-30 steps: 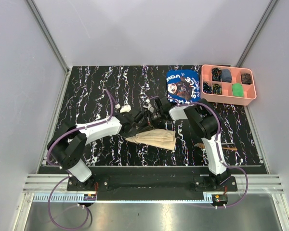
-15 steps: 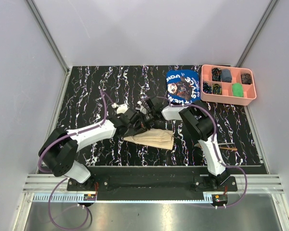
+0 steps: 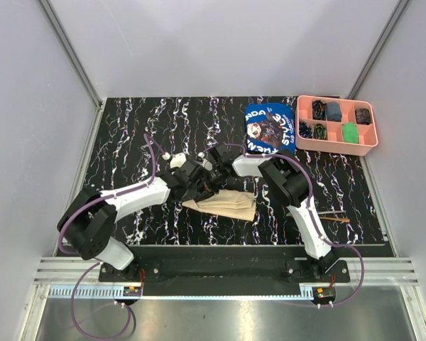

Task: Fold the napkin into a case and place the utensils inside
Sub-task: Grasp the top corner of the smaller rectangle folded napkin from the folded napkin.

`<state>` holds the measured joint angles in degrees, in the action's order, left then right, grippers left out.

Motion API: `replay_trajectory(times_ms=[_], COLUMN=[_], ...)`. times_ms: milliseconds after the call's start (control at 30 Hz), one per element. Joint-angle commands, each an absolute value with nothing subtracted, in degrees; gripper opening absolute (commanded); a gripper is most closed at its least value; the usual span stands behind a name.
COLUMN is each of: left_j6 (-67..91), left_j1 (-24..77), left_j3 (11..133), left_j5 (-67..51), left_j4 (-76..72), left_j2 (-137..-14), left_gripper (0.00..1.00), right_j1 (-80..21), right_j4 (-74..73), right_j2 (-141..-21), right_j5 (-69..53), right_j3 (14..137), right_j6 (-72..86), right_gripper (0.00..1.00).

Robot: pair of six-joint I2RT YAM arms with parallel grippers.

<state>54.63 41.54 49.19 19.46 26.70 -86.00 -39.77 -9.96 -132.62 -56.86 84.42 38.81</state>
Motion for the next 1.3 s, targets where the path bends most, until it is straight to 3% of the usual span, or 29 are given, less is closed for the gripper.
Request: replay_trajectory(times_ms=[0,100,167,333,433,467,600,1133,1200,1267], left_j6=[54.4,53.44,52.91,51.95,50.98,50.8,49.57,48.25,48.16,48.16], left_j1=[40.0,39.46,39.46,39.46,39.46,39.38,39.37,39.72,40.16,40.17], left_j3=[50.89,50.89,51.24,51.42,52.29,52.47,53.79,50.72,50.28,49.66], left_j5=[16.7,16.43,16.61,17.23,17.14,16.96,15.47,13.97,14.15,13.98], left_j4=[22.32,21.54,21.27,21.27,21.36,21.27,20.48,17.84,17.49,17.23], left_j2=[-89.12,-90.26,-90.61,-90.53,-91.31,-91.67,-94.21,-91.41,-90.62,-90.27], left_gripper=[0.0,0.0,0.0,0.0,0.0,0.0,0.0,0.0,0.0,0.0], right_j1=[-41.4,-41.31,-40.96,-39.38,-38.59,-38.24,-37.62,-34.37,-33.75,-33.57], right_j4=[-13.01,-12.83,-12.92,-12.66,-10.46,-8.46,-5.89,2.64,2.99,2.82], right_j2=[-133.24,-132.45,-131.32,-130.52,-129.91,-128.95,-127.01,-122.78,-122.52,-123.65], right_j5=[-56.95,-58.0,-58.01,-58.09,-59.15,-59.24,-59.07,-56.78,-55.73,-55.98], right_j3=[86.57,85.87,85.26,83.41,81.31,80.6,77.26,71.02,71.1,71.8], right_j6=[35.86,35.33,34.37,33.93,34.98,36.11,37.7,42.89,43.42,43.51], right_gripper=[0.11,0.15,0.24,0.27,0.32,0.39,0.43,0.43,0.4,0.28])
